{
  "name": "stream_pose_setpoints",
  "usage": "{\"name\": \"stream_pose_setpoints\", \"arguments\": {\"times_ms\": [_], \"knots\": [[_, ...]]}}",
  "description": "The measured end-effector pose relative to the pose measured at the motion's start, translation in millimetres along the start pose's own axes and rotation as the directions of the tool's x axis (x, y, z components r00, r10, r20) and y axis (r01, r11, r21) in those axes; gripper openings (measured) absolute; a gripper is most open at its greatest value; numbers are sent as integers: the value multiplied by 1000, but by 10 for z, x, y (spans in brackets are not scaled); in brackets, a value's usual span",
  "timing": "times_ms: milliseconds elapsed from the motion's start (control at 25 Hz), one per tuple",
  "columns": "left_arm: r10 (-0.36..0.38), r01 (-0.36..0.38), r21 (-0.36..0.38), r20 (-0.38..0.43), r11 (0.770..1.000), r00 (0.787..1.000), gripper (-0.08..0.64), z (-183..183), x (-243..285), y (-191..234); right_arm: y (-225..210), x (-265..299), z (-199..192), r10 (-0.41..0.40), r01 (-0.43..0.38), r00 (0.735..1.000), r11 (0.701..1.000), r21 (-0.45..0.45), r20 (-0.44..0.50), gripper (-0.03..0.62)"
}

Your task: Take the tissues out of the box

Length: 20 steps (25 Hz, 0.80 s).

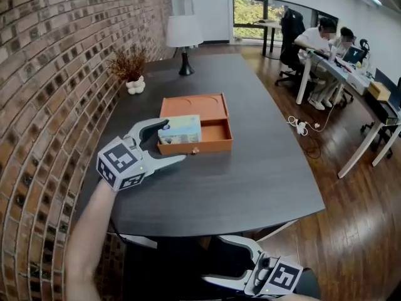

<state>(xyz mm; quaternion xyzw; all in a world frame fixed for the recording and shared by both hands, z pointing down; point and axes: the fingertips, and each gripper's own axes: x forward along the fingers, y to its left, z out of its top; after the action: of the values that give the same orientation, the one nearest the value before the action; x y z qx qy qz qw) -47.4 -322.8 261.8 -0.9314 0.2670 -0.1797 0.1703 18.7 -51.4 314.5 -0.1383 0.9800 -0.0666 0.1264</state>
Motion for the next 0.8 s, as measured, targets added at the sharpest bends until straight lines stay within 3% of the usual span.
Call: {"name": "stream_pose_setpoints", "arguments": {"times_ms": [160,400,680,800], "knots": [[-74,82,51,-152,995,986,399,-240,386,359,-28,-32,27,9,-10,1000,999,46,21,356],[-226,241,13,-310,970,924,411,-593,730,505,-53,-49,46,15,-17,999,997,76,29,354],[-314,321,-57,-421,945,851,440,-815,893,554,-89,-59,56,12,-16,999,996,90,35,353],[-318,330,-52,-448,942,836,445,-837,914,550,-98,-72,57,12,-15,999,996,92,35,353]]}}
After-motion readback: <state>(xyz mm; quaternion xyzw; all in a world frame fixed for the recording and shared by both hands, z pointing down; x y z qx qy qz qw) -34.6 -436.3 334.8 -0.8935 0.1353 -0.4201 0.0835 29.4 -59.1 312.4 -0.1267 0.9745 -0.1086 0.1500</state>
